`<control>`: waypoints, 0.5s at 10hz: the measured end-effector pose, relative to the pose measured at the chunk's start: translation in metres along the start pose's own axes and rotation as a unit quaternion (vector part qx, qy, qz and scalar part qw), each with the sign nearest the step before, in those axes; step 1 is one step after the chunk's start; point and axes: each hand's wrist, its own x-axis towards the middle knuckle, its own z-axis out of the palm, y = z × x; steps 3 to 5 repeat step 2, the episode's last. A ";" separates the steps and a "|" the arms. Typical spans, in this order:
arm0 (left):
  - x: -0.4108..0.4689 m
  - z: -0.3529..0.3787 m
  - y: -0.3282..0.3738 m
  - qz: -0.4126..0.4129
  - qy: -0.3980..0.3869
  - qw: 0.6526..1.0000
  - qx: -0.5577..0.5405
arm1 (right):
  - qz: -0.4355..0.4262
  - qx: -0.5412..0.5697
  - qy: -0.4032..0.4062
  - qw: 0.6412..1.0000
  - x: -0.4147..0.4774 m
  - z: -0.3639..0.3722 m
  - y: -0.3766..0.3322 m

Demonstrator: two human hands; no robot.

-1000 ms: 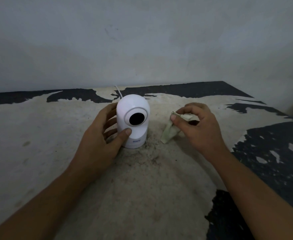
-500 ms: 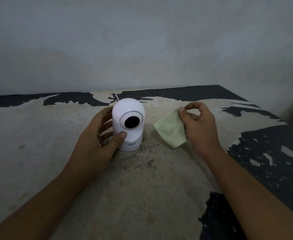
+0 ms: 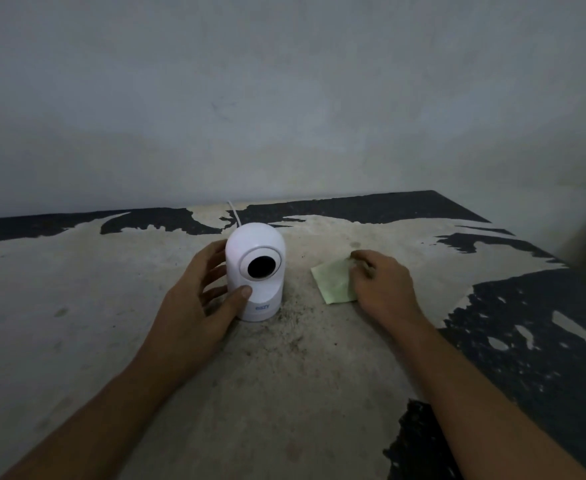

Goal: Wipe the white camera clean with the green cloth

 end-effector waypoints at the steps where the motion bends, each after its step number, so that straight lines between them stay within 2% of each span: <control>1: -0.005 -0.002 0.003 -0.026 0.009 0.999 0.017 | 0.003 -0.041 0.019 0.999 -0.006 0.003 -0.002; 2: -0.013 -0.006 0.010 -0.057 0.027 0.998 0.022 | -0.020 -0.049 0.050 0.997 -0.009 -0.002 -0.010; 5: -0.013 -0.006 0.010 -0.057 0.027 0.998 0.022 | -0.020 -0.049 0.050 0.997 -0.009 -0.002 -0.010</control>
